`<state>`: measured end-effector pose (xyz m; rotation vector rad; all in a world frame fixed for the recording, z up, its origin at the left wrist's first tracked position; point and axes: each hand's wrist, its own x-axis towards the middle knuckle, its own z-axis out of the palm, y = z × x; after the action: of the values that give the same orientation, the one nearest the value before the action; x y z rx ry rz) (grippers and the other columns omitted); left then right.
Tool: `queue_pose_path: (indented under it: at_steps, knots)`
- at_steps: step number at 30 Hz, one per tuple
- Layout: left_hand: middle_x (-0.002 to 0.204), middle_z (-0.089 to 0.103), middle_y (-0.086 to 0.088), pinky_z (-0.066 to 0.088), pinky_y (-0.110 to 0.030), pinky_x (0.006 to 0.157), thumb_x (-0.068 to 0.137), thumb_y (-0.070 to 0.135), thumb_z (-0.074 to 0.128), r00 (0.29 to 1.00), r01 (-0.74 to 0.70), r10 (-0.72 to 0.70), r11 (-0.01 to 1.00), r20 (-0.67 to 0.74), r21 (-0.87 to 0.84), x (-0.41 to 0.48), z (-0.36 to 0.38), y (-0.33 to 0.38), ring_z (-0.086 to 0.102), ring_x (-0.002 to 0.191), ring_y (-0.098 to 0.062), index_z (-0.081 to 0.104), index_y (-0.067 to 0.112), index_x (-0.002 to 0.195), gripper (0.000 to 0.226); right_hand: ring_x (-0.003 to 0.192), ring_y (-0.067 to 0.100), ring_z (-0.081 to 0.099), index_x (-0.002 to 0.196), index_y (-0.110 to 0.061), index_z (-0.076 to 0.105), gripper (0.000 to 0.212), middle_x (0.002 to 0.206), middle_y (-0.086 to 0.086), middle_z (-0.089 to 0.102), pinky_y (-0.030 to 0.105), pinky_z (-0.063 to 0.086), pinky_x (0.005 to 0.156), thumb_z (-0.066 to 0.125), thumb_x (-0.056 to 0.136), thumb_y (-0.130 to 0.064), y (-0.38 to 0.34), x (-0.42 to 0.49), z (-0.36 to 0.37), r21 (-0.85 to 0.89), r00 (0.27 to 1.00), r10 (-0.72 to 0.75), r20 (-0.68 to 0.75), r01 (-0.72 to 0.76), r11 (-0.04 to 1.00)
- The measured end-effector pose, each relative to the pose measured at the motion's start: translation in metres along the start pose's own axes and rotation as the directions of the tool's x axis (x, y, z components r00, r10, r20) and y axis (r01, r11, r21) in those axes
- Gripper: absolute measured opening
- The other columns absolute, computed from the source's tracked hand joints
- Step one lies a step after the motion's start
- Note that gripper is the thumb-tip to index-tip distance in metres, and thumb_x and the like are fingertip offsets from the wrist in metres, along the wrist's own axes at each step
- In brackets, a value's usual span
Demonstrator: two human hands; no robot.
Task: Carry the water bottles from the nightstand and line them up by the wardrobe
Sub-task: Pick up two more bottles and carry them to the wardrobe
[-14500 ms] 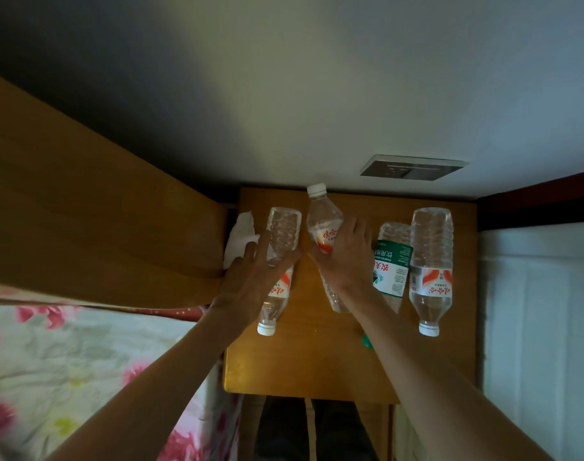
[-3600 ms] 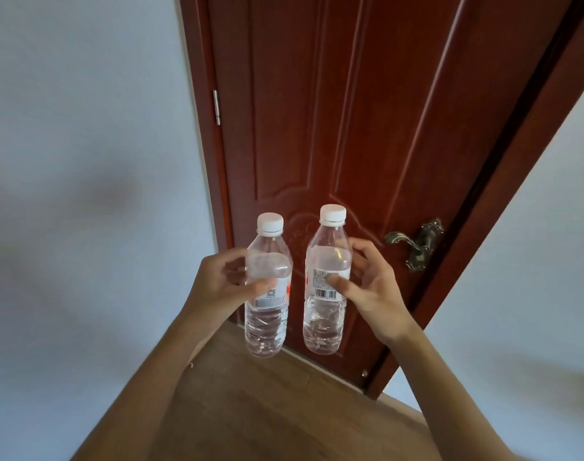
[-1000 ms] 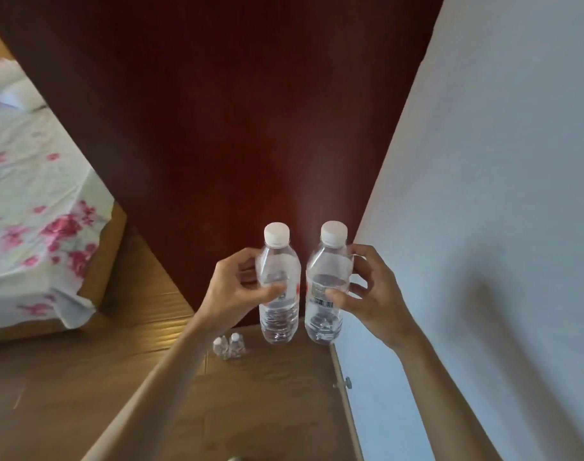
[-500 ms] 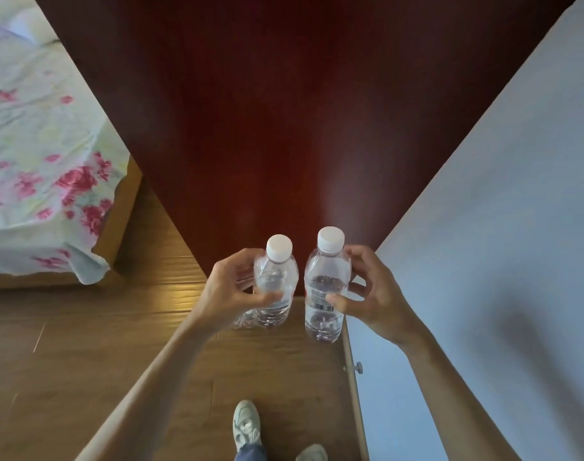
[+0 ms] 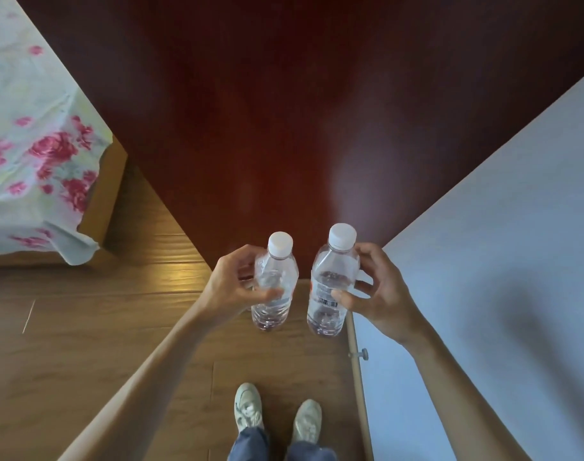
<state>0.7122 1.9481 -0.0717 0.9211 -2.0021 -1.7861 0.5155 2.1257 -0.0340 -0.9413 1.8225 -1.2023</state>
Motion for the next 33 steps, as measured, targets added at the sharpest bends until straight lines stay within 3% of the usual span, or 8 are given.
queue_pose_path:
  at_steps: [5,9,16,21,26,33]
  knots:
    - [0.097,0.074,-0.006,0.060,-0.029,0.077,0.061,0.009,0.092,0.998,0.031,-0.028,0.998,-0.064,0.046,0.008,0.014,-0.031,0.073,0.088,-0.018,0.063,0.007,0.108,0.055,0.117,0.017,0.061,0.124,-0.023,0.048,0.061,0.121,-0.012,0.064,0.041,0.055,0.099,0.083,0.075,-0.028,0.031,0.019,0.005,-0.021,0.998,0.008,0.064,-0.006,1.000]
    - [0.100,0.074,-0.004,0.061,-0.031,0.078,0.055,0.029,0.090,0.994,0.053,-0.049,0.998,-0.097,0.034,0.012,0.027,-0.060,0.073,0.090,-0.019,0.064,0.011,0.109,0.063,0.117,0.020,0.062,0.124,-0.021,0.048,0.063,0.123,-0.004,0.064,0.044,0.054,0.100,0.083,0.072,-0.031,0.068,0.032,0.008,0.008,0.994,0.031,0.104,-0.032,0.999]
    - [0.100,0.072,0.005,0.056,-0.024,0.086,0.052,0.033,0.089,0.986,0.104,-0.100,0.994,-0.134,0.026,0.022,0.055,-0.125,0.071,0.097,-0.013,0.065,0.021,0.106,0.060,0.122,0.021,0.060,0.124,-0.026,0.047,0.069,0.128,-0.004,0.063,0.052,0.048,0.104,0.088,0.069,-0.035,0.153,0.052,0.017,-0.074,0.982,0.106,0.159,-0.095,0.993]
    - [0.100,0.073,0.007,0.058,-0.031,0.088,0.053,0.028,0.092,0.987,0.116,-0.098,0.983,-0.124,0.146,0.024,0.077,-0.192,0.071,0.095,-0.011,0.065,0.017,0.110,0.064,0.122,0.015,0.059,0.122,-0.028,0.048,0.067,0.129,-0.006,0.062,0.046,0.048,0.106,0.089,0.069,-0.029,0.212,0.067,0.027,-0.129,0.974,0.134,0.184,-0.111,0.985]
    - [0.092,0.073,0.004,0.059,-0.039,0.084,0.053,0.031,0.088,0.976,0.171,-0.149,0.975,-0.159,0.138,0.032,0.092,-0.265,0.071,0.088,-0.020,0.065,0.020,0.104,0.058,0.118,0.016,0.058,0.117,-0.032,0.045,0.066,0.123,-0.005,0.059,0.046,0.049,0.101,0.085,0.065,-0.038,0.276,0.081,0.045,-0.199,0.970,0.149,0.192,-0.110,0.974]
    - [0.091,0.071,0.000,0.059,-0.047,0.075,0.054,0.034,0.090,0.987,0.138,-0.115,0.964,-0.111,0.229,0.054,0.105,-0.369,0.068,0.086,-0.027,0.059,0.018,0.105,0.062,0.111,0.013,0.061,0.120,-0.033,0.044,0.070,0.120,-0.012,0.060,0.045,0.052,0.095,0.088,0.066,-0.025,0.374,0.102,0.079,-0.257,0.952,0.184,0.243,-0.120,0.959]
